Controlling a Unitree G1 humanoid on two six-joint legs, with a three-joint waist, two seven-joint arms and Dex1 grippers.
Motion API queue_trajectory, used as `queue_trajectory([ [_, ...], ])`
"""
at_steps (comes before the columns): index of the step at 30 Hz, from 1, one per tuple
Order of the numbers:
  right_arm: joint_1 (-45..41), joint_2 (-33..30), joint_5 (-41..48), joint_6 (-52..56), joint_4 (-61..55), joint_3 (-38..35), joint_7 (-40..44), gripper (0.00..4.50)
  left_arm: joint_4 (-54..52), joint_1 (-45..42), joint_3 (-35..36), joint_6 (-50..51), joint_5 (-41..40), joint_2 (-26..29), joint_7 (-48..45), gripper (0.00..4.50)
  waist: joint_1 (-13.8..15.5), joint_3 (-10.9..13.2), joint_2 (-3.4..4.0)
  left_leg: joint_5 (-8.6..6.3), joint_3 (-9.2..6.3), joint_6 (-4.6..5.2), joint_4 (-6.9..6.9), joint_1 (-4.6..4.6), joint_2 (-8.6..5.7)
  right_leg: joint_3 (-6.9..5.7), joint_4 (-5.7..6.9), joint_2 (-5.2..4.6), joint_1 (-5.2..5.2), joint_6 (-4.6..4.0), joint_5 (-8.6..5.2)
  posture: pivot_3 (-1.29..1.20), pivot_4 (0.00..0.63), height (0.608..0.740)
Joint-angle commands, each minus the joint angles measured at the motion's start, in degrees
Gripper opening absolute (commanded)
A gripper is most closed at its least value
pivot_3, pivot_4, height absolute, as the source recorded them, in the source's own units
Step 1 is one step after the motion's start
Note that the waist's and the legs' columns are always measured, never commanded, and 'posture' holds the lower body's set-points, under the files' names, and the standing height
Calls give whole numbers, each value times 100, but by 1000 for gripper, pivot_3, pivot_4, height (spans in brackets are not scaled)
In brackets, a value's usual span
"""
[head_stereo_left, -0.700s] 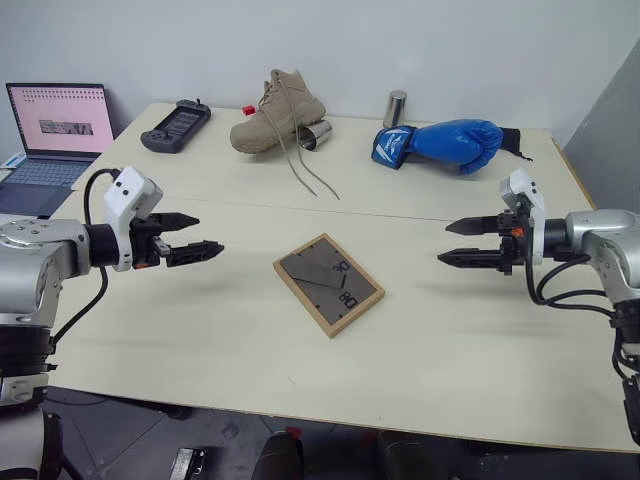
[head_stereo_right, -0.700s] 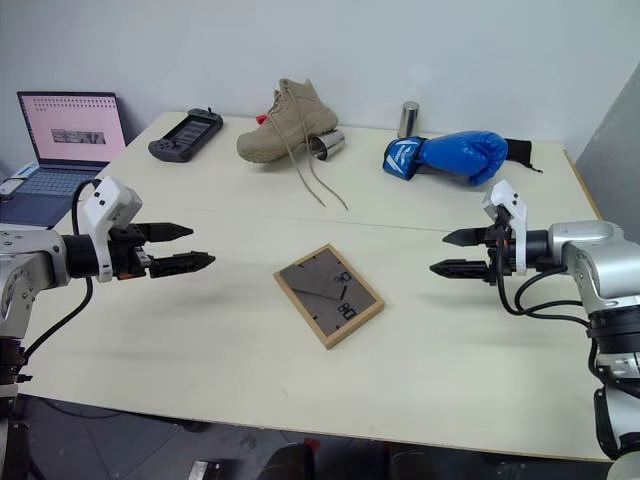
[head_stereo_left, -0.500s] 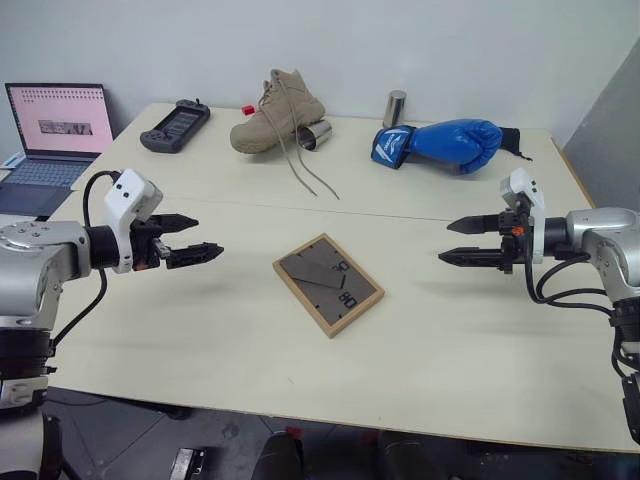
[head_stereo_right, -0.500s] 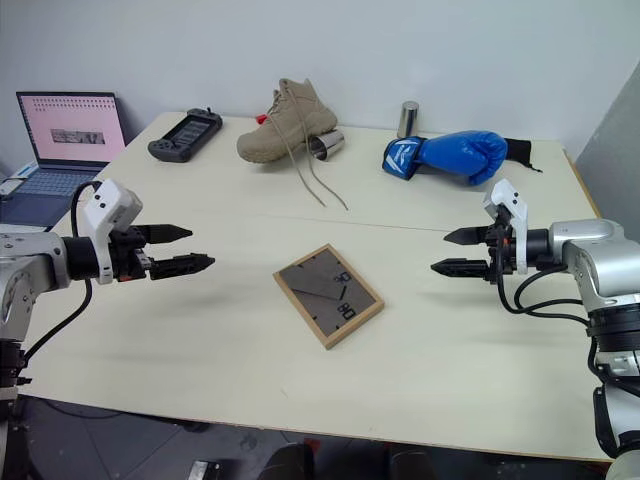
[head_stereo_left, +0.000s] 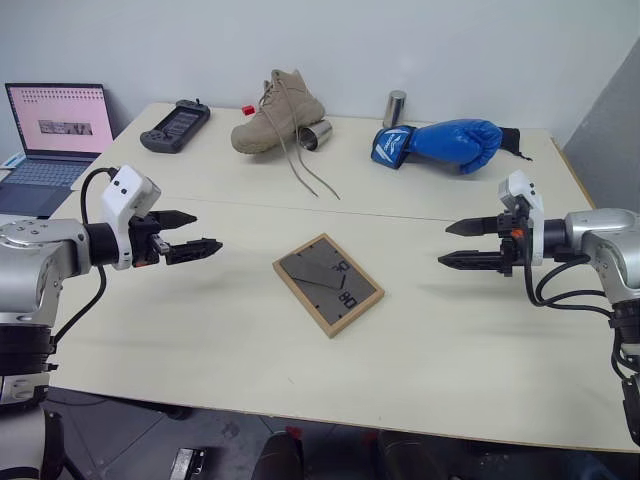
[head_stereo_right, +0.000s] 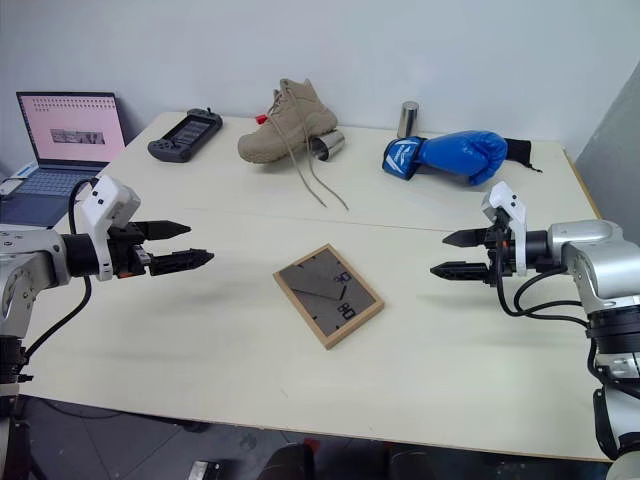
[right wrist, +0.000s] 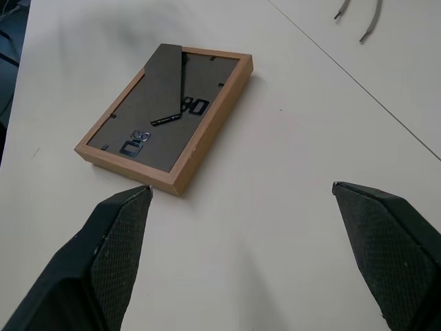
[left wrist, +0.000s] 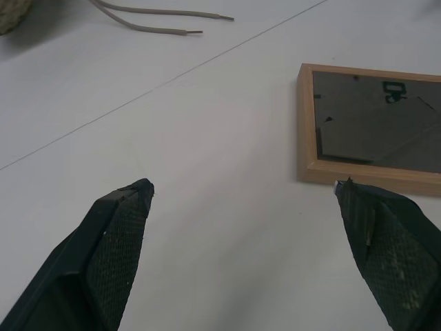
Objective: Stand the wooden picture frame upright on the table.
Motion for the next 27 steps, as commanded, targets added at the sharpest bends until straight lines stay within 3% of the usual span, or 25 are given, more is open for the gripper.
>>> queue_trajectory([
  [1, -57, 44, -38, -146, -75, 2, 59, 4491, -125, -69, 168, 22, -101, 29, -55, 4322, 0, 0, 0, 0, 0, 0, 0, 0, 0, 0, 0, 0, 0, 0, 0, 0, 150, 740],
  [2, -105, 99, -32, -123, -13, -3, 17, 4500, -131, -71, 200, 48, -151, 10, -66, 4142, 0, 0, 0, 0, 0, 0, 0, 0, 0, 0, 0, 0, 0, 0, 0, 0, 150, 740],
  [3, -134, 133, -40, -133, 25, 6, 7, 4107, -142, -64, 226, 46, -187, -2, -75, 4048, 0, 0, 0, 0, 0, 0, 0, 0, 0, 0, 0, 0, 0, 0, 0, 0, 150, 740],
  [14, -228, 689, -421, -568, 416, 235, -215, 1670, -569, 301, 196, 83, -276, -269, 104, 1685, -6, 0, 0, 0, 0, 0, 2, 1, 1, -1, 3, 0, 0, -1, 0, 0, 150, 740],
  [21, -271, 1304, -990, -1377, 1111, 592, -509, 141, -545, 473, -304, -368, 108, -671, 164, 257, -2, -1, -1, 1, 0, -1, 3, 2, 0, -1, 8, 0, 1, -1, 0, 0, 150, 740],
  [22, -283, 1366, -1039, -1453, 1180, 622, -540, 0, -535, 488, -402, -464, 186, -720, 159, 18, 0, -1, -1, 1, -1, -1, 4, 1, 0, -2, 9, 0, 1, -1, 1, 0, 150, 740],
  [27, -247, 1519, -1243, -1732, 1308, 689, -609, 0, -410, 472, -723, -785, 456, -1022, 203, 18, 3, -1, -1, 1, -1, -1, 4, 1, -1, -2, 8, -1, 2, -1, 1, 0, 150, 740],
])
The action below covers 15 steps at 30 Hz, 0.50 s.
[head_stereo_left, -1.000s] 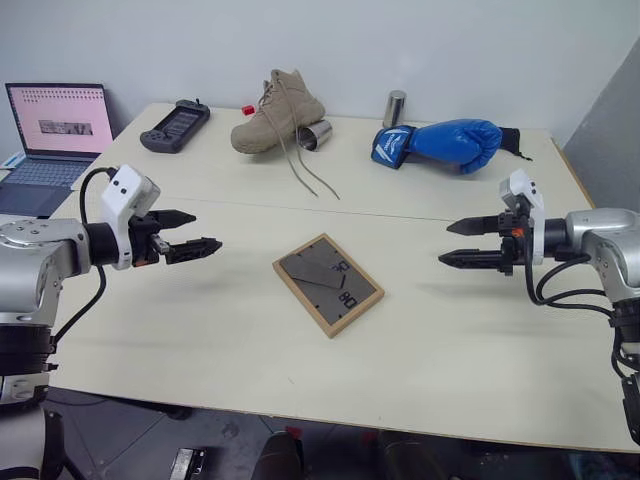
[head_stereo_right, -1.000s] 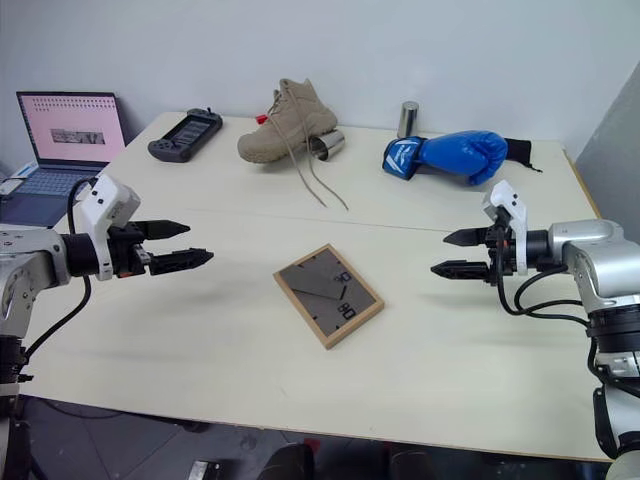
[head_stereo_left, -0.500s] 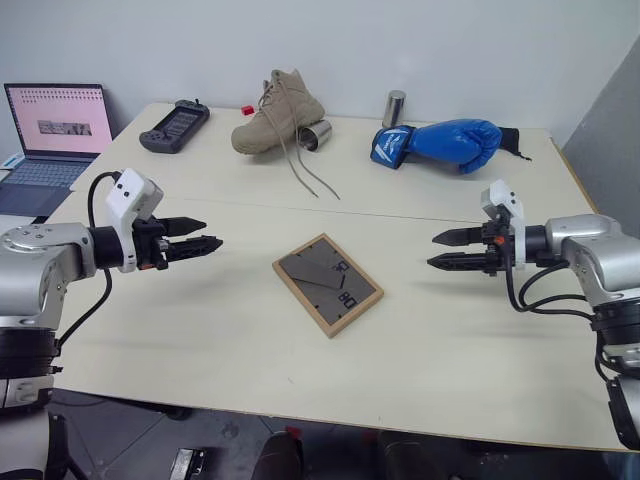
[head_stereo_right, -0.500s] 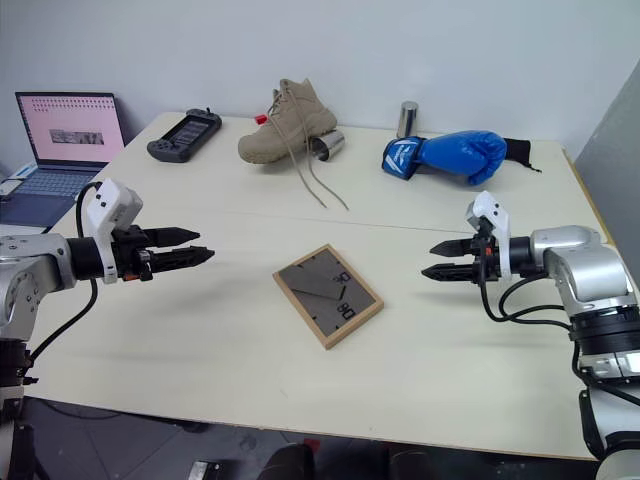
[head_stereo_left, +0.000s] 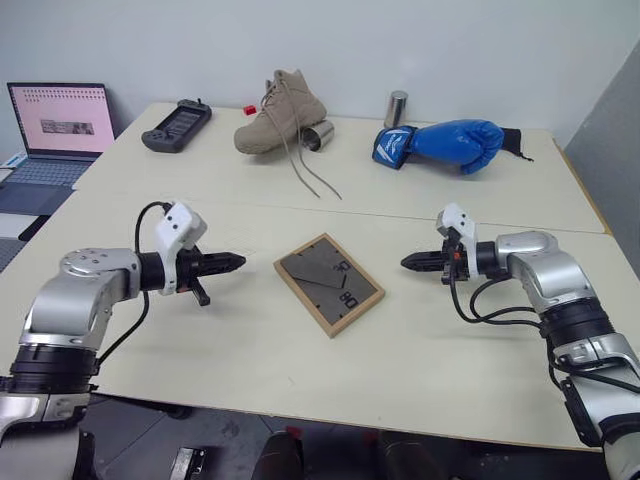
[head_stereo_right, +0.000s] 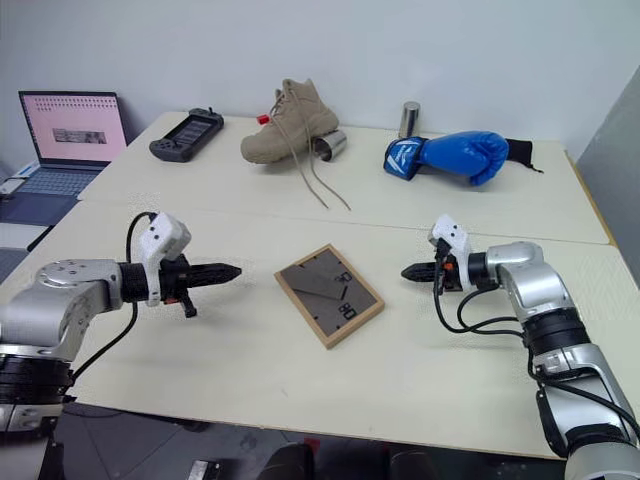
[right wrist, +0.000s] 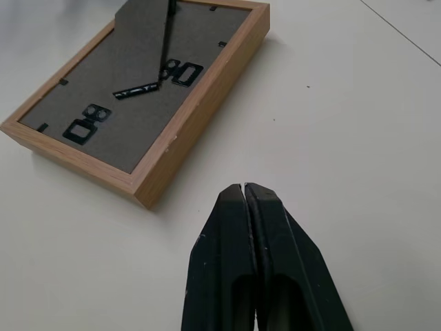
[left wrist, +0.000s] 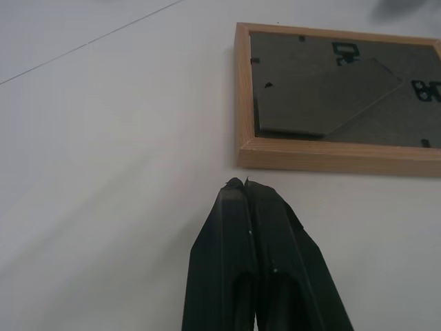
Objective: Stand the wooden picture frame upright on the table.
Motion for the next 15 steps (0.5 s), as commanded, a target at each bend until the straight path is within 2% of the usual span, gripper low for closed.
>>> queue_trajectory([
  [1, -86, 81, -171, -290, 21, 3, -96, 0, 29, -57, -211, -331, 233, -219, 62, 18, 0, 0, 0, 0, 0, 0, 0, 0, 0, 0, 0, 0, 0, 0, 0, 0, 150, 740],
  [8, 108, 180, -342, -424, -163, 148, -129, 0, 505, -223, -901, -693, 881, -621, 116, 18, -2, 0, 0, 0, -1, 0, 0, 1, -1, 0, 3, 1, 0, 0, 0, 0, 150, 740],
  [15, 521, 85, -538, -593, -757, 519, 204, 0, 1340, -731, -1124, -1113, 1196, -1195, 201, 18, 13, -1, 1, 1, -6, 2, 5, 2, -5, -3, 5, 0, 7, 0, 0, 0, 150, 740],
])
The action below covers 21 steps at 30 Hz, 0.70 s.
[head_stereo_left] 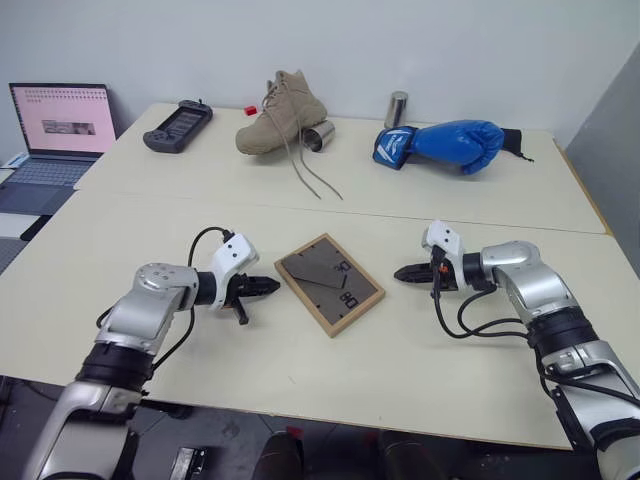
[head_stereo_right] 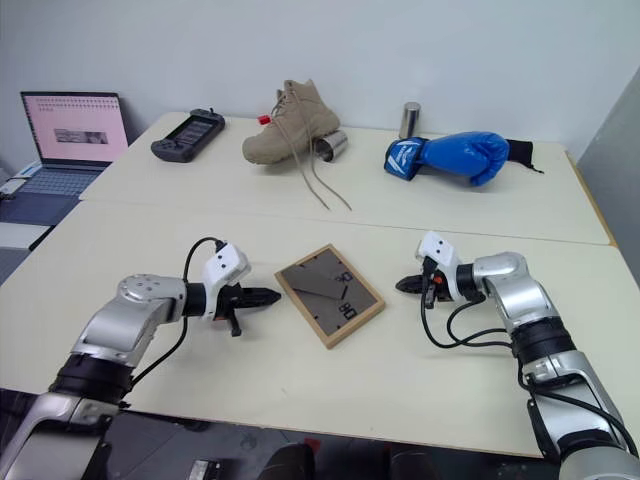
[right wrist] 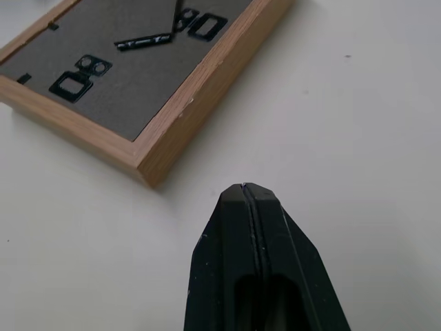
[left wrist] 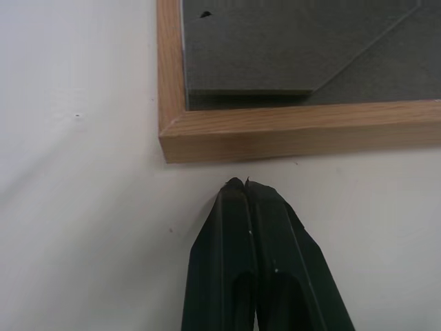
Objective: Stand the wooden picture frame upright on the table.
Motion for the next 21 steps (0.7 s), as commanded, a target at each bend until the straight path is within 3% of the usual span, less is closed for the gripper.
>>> queue_trajectory([
  [1, 174, -113, 16, -30, -685, 154, 325, 0, 377, -307, -153, -285, 225, -263, 61, 18, 9, 0, 0, 0, 0, 0, 2, 0, -1, 0, -1, 0, 1, 0, 0, 0, 150, 740],
  [8, 311, -37, 268, 585, -1599, 191, 447, 0, 930, -775, -236, -572, 466, -628, -30, 18, 26, 0, 0, 0, -8, 0, 6, 0, -5, -5, 0, -2, 6, 0, 0, 0, 150, 740],
  [21, 449, 1, 523, 1149, -2032, 186, 396, 0, 1466, -1178, -282, -903, 733, -914, -206, 18, 32, 0, 0, 0, -18, 0, 7, 0, -10, -9, -4, -3, 16, 0, 0, 0, 150, 740],
])
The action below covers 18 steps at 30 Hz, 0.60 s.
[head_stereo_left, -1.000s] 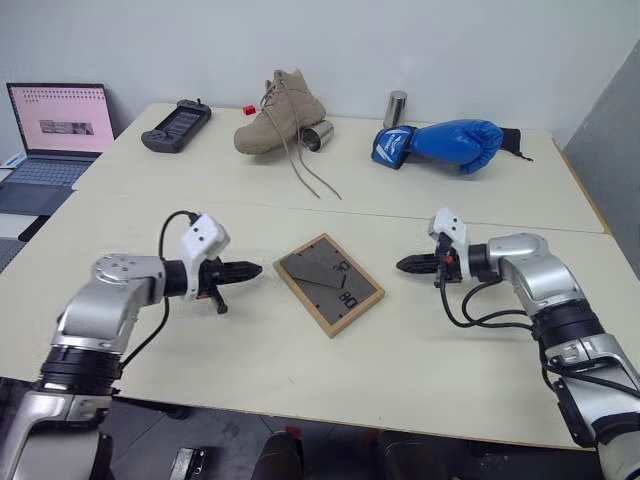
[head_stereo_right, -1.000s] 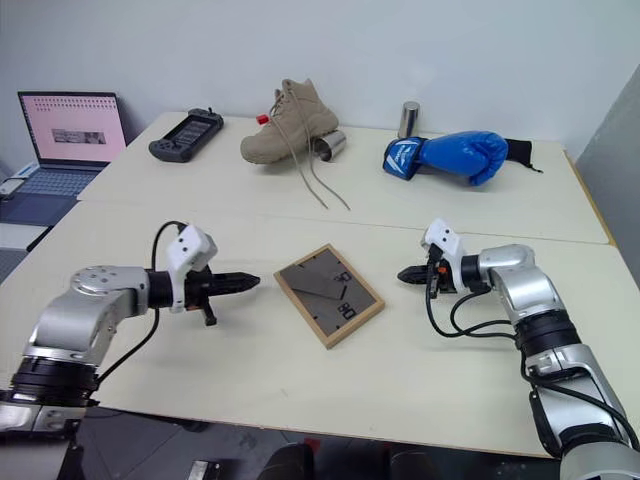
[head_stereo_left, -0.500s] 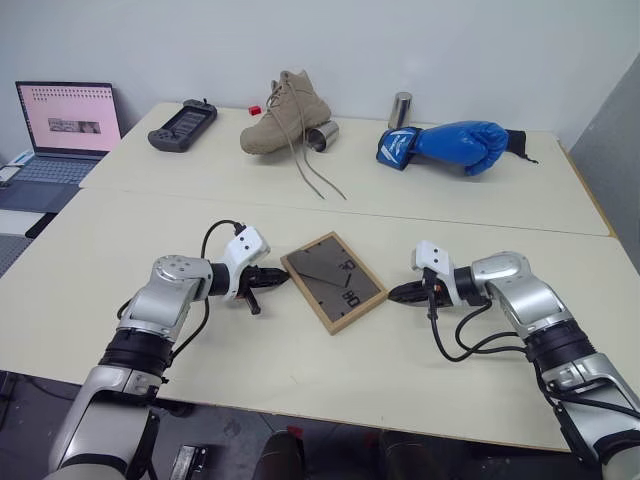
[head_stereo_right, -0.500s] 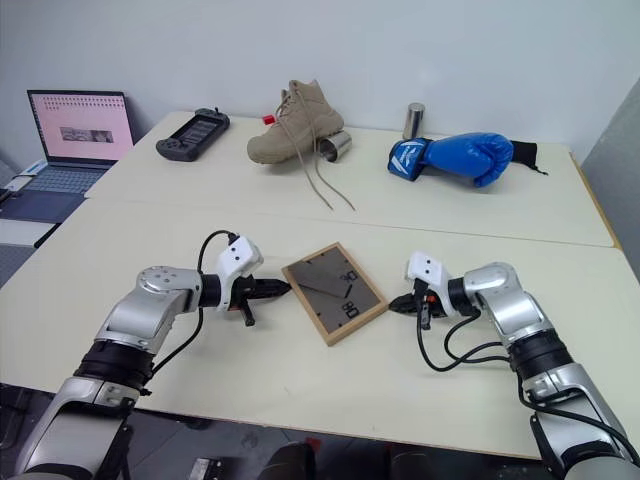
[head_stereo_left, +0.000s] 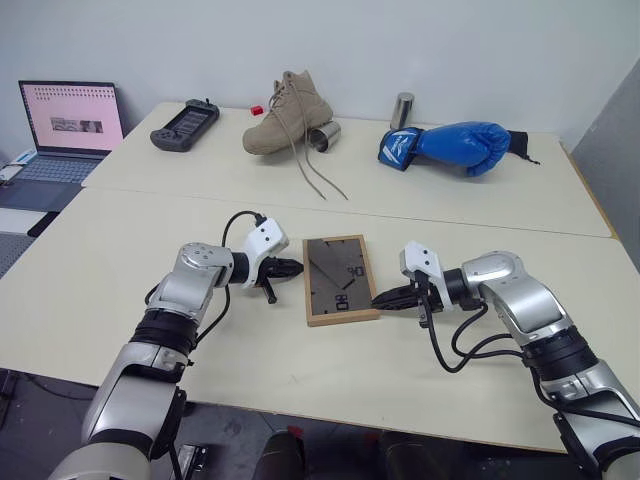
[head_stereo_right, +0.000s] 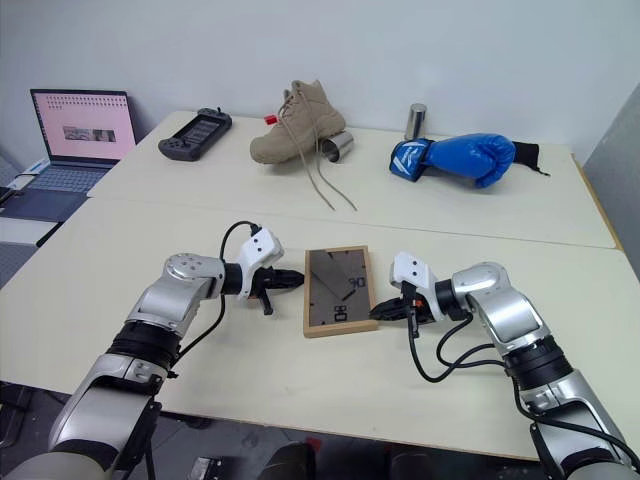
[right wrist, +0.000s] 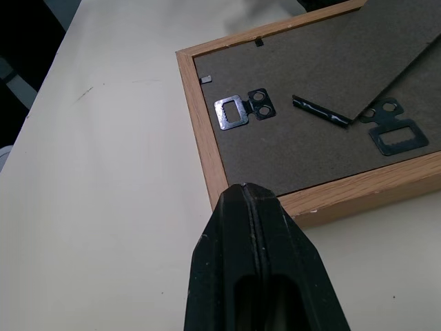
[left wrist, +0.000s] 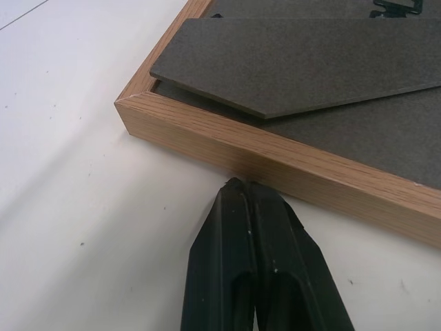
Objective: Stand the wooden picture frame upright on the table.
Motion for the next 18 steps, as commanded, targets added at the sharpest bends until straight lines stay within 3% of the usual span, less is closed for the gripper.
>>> queue_trajectory([
  [1, 6, -5, 148, 50, -232, -25, 23, 0, 127, -165, -49, -176, 79, -110, -38, 18, -2, 0, 0, 0, 0, 0, 0, 0, 0, 0, 0, 0, 0, 0, 0, 0, 150, 740],
  [13, -327, -253, -132, -539, 662, -134, 8, 0, 779, -439, -84, -738, 517, 103, -65, 18, -13, 0, 0, 0, -1, 0, 0, 2, 1, -2, -1, 0, 1, 0, 0, 0, 150, 740],
  [18, -346, -229, -291, -786, 877, -7, -4, 0, 1290, -761, -79, -1000, 650, -62, 130, 18, -46, 0, 0, 1, -1, 1, 0, 4, 1, -2, 0, 1, 1, 0, 0, 0, 150, 740],
])
